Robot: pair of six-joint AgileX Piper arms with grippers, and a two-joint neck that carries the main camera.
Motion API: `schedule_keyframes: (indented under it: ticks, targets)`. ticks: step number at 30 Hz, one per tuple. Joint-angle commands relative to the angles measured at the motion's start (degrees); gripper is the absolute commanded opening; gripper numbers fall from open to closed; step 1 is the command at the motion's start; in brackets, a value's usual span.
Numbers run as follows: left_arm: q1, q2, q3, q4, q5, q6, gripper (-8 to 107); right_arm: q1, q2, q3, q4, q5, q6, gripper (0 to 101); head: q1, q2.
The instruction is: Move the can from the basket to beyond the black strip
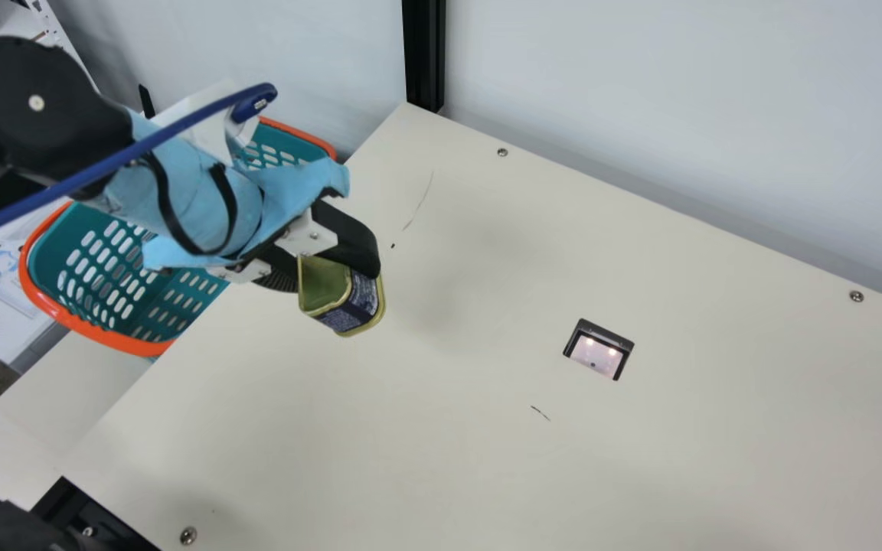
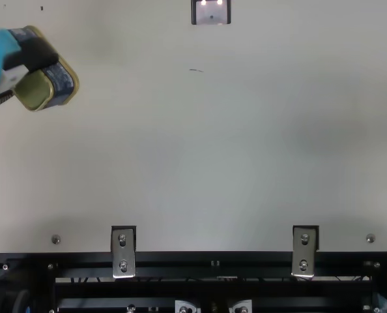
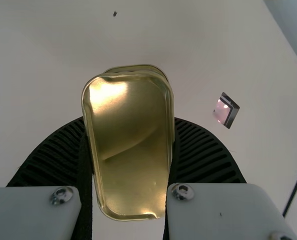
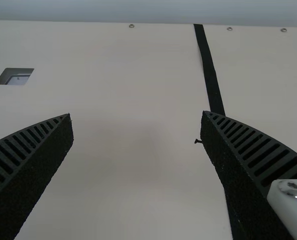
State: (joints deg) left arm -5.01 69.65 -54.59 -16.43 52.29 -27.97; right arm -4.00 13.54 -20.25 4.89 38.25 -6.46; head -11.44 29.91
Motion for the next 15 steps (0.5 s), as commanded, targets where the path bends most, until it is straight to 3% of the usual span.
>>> schedule_keyframes:
  ticks: [1, 15]
  targets:
    - [-5.13, -0.66, 0.37, 5.84, -2.25, -0.15, 10, 0.00, 0.00, 0.00, 0.00, 0.00, 0.00, 101, -1.79, 0.81]
    - [-22.08, 1.41, -0.18, 18.53, -1.06, 3.02, 10, 0.00, 0.00, 0.00, 0.00, 0.00, 0.00, 101, -1.79, 0.81]
